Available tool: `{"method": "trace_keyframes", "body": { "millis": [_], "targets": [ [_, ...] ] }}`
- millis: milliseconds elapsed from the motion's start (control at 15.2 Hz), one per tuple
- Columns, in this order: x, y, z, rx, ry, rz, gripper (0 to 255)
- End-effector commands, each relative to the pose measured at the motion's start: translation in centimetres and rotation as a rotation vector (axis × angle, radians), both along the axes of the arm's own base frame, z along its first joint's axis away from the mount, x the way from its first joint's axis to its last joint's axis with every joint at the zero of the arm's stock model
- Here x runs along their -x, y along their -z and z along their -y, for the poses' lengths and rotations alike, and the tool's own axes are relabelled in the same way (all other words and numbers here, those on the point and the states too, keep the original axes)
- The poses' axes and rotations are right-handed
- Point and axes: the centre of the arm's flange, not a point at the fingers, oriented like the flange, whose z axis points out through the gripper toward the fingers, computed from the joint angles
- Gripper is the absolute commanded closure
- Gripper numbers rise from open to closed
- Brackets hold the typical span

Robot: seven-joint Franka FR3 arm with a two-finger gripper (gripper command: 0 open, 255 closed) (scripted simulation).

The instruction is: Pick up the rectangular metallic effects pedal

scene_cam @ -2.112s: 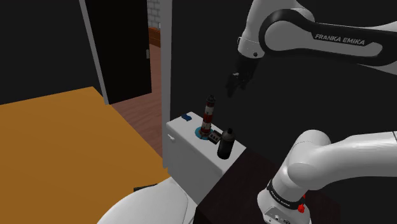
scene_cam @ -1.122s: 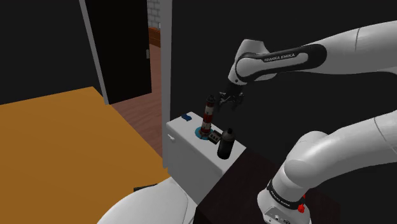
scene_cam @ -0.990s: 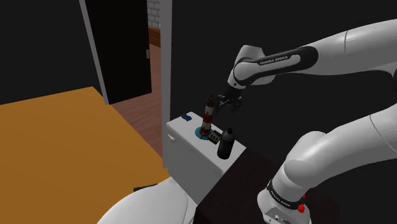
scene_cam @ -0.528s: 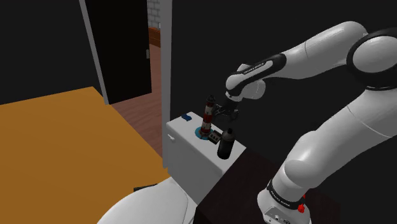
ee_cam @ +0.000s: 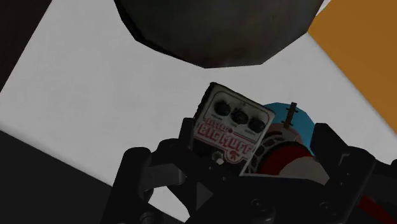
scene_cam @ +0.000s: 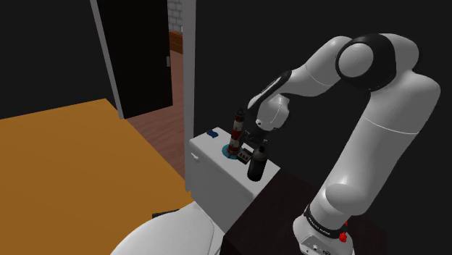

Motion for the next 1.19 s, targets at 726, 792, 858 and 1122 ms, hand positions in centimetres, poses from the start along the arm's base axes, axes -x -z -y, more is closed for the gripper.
{"method": "trace_keyframes", "body": {
  "millis": [726, 792, 858, 1122],
  "targets": [
    [-0.1, 4.3, 0.3, -0.007, 0.017, 0.001, 255],
    [-0.1, 4.3, 0.3, -0.007, 0.017, 0.001, 255],
    [-0.1, 4.3, 0.3, -0.007, 0.017, 0.001, 255],
    [-0.1, 4.3, 0.3, -0.007, 0.017, 0.001, 255]
  ]
}}
